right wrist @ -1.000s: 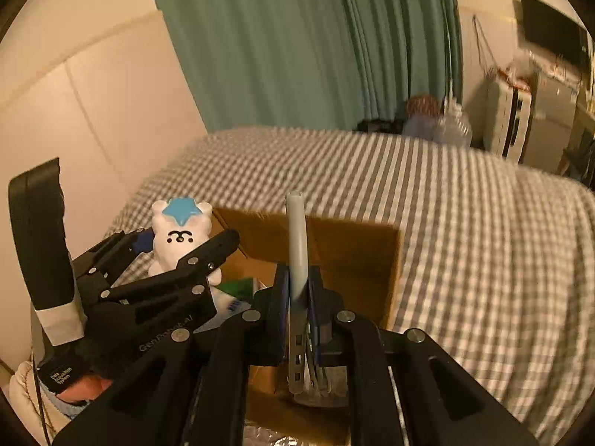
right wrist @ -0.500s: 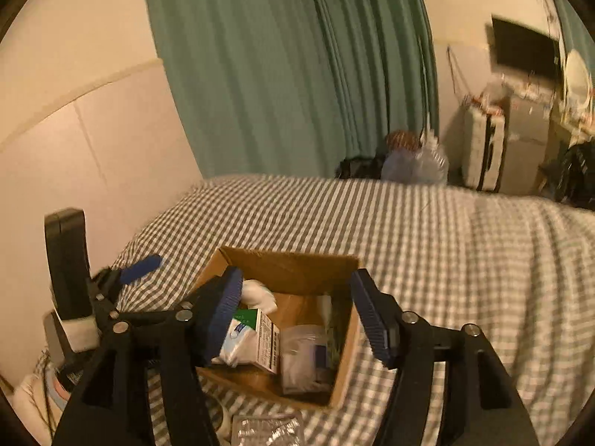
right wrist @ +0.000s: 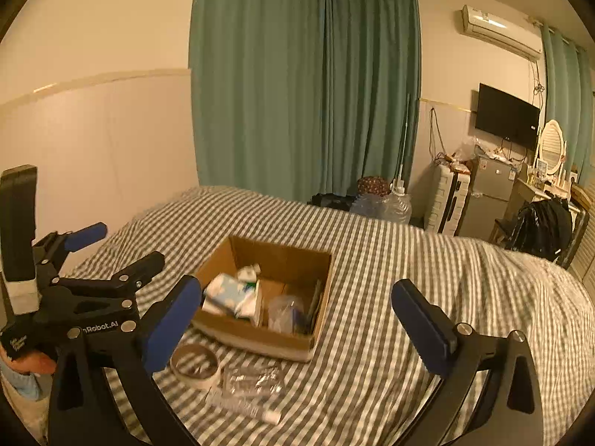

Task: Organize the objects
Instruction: 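Drop the plush toy into the box with the left tool while the right tool drops the clip, then grasp the tape roll with the left tool while the right tool grasps the foil pack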

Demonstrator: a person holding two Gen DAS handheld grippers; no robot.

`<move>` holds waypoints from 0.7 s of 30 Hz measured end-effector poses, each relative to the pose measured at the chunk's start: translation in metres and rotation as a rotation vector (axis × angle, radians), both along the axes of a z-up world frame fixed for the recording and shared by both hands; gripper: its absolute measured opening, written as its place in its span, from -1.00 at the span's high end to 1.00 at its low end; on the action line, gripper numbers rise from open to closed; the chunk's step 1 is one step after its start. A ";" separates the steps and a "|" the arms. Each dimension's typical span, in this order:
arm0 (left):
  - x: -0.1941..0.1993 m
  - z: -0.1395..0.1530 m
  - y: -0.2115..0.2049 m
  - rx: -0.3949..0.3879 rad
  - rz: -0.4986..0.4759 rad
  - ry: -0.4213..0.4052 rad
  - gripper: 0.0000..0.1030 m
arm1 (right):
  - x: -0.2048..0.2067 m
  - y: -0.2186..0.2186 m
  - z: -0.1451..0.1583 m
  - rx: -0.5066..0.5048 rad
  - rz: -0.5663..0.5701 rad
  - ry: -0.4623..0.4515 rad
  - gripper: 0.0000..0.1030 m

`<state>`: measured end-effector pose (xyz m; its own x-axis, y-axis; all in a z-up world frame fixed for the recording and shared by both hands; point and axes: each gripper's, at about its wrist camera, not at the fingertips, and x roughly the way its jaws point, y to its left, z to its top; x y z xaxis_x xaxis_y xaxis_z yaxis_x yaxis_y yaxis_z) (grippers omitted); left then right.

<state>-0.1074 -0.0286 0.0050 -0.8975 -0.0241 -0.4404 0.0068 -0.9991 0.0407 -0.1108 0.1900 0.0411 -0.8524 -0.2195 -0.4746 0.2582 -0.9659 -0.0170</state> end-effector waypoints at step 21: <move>-0.035 -0.183 0.003 0.081 0.002 -0.418 -1.00 | -0.035 0.005 -0.165 0.097 -0.056 -0.231 -0.99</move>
